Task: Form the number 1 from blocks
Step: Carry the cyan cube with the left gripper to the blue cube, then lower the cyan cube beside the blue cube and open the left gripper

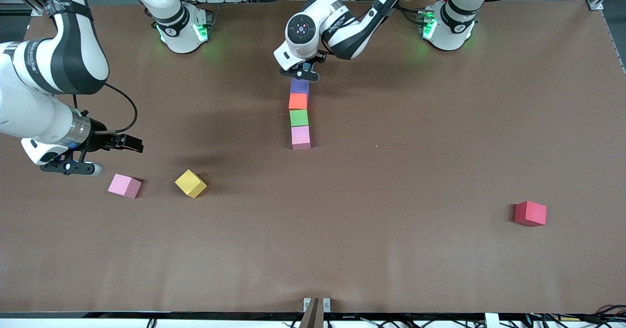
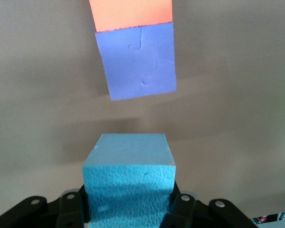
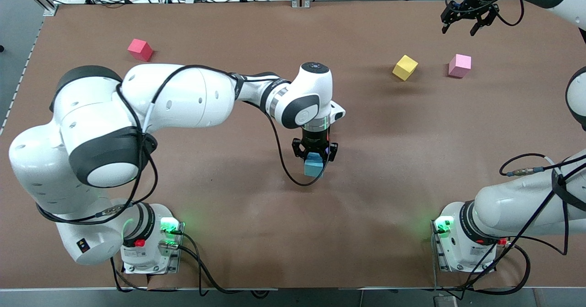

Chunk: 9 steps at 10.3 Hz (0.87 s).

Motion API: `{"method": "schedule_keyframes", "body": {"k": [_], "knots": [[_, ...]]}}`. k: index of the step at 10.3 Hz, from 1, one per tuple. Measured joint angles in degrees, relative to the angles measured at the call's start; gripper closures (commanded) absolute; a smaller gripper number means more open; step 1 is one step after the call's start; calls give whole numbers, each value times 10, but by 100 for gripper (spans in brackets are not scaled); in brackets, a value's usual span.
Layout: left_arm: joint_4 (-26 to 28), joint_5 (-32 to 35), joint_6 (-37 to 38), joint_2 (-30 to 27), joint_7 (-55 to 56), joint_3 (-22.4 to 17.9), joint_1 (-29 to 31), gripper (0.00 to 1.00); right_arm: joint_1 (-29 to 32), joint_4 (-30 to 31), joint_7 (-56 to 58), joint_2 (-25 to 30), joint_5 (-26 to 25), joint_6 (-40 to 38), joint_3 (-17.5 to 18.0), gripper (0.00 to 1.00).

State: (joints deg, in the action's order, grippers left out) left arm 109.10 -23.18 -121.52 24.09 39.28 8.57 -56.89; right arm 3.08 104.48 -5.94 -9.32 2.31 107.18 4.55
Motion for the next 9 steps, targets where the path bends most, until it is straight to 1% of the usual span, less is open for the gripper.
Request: {"method": "schedule_keyframes", "body": {"k": [2,5,9], "knots": [[15,0,1,-13,4,0,-3,51,0,0,0,0,0,0,0,0],[46,-5,-1,-13,4,0,-18,52,0,0,0,0,0,0,0,0],[51,-8,-30,-12,4,-1,-21,51,0,0,0,0,0,0,0,0]]}}
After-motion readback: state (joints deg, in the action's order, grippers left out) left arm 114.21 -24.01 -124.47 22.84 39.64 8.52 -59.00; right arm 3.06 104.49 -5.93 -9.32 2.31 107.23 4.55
